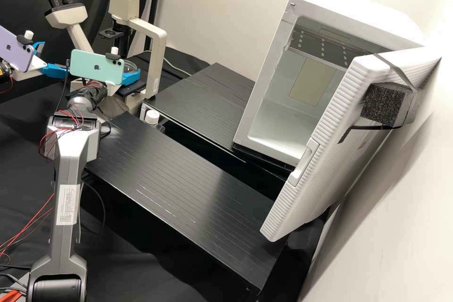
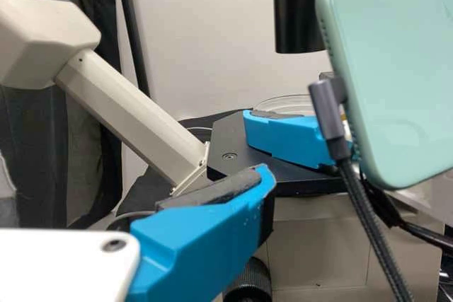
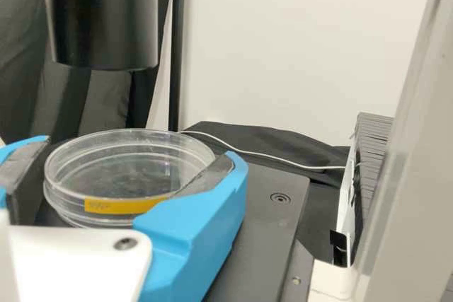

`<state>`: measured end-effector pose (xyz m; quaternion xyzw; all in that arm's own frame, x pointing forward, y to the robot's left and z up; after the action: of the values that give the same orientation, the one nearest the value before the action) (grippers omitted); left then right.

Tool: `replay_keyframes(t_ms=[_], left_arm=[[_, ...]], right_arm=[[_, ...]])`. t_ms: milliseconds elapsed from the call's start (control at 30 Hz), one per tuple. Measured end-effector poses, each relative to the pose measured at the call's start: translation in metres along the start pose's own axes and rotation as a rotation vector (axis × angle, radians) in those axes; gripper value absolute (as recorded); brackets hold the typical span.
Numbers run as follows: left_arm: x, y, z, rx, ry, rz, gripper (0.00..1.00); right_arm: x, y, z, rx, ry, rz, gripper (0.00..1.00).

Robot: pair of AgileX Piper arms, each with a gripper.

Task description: Move the petri dish to the bench.

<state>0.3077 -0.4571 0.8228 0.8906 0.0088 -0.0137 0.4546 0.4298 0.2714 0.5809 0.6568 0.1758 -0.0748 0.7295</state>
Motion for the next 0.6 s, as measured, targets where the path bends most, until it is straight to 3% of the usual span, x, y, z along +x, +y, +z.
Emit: replay_keyframes(t_ms=[433,600], left_arm=[[0.000,0.000,0.000,0.000,0.000,0.000,1.00],[0.000,0.000,0.000,0.000,0.000,0.000,1.00]], right_arm=[[-0.001,-0.001,0.001,0.010,0.005,-0.002,0.00],[-0.011,0.004,0.007,-0.003,0.023,0.007,0.00]])
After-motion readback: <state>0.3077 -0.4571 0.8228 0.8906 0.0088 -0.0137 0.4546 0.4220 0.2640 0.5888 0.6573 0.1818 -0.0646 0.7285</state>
